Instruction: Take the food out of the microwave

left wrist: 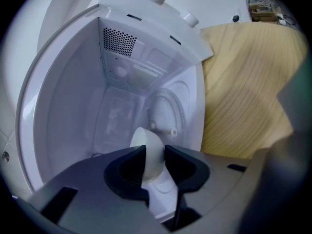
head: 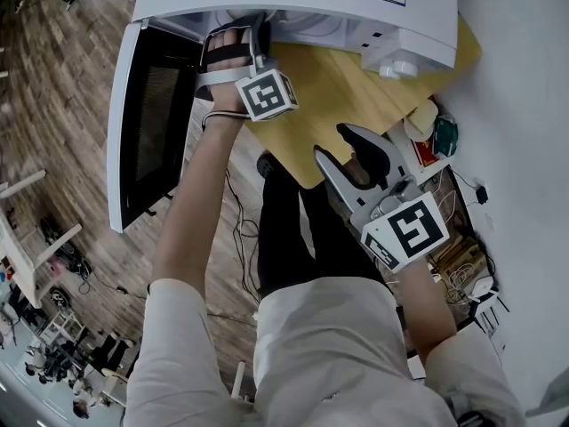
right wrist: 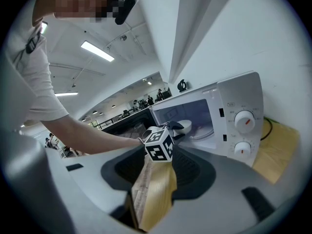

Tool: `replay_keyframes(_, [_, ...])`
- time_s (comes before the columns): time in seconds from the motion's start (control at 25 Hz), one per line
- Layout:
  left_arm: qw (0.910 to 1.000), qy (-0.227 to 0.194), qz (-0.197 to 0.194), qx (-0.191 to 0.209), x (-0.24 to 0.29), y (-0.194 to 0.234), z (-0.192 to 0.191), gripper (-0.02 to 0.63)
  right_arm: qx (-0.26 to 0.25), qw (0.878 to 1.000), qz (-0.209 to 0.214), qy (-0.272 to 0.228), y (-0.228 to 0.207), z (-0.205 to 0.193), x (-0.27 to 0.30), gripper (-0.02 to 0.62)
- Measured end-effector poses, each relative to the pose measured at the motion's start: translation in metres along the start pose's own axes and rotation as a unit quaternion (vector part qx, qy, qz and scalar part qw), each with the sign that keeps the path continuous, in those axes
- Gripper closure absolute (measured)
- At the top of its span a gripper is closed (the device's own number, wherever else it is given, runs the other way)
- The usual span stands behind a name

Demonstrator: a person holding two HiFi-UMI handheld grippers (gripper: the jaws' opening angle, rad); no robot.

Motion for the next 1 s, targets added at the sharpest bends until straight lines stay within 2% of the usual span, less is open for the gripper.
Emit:
replay_keyframes(0.48, [0.9997,-0.024,-0.002,0.008,-0.035,-0.001,0.01,0.491,-0.011,1.0,-0.017,-0.009,0.008,0.017,-0.012,0.439])
replay_keyframes(0.88, [0.9985,-0.052,-0.012,0.011,-0.099,0.004,0.011,0.492,-0.016,0.998,-0.046,-0.026,0.038,0.028,-0.024,0.444])
replay_keyframes(1.0, [0.9978,-0.063,-0.016,0.009,-0.124,0.005,0.012,0.492,-0.019,0.997,-0.06,-0.036,0.054,0.033,-0.034,0.465])
Point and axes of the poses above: the fingertips, and each gripper's own axes: x forward along the fingers, y to its left, z out of its top, the point moved 7 cm from there along -x, backward along the fingers, and after that the axes turned 7 degrees about -x, right-handed, at the moved point
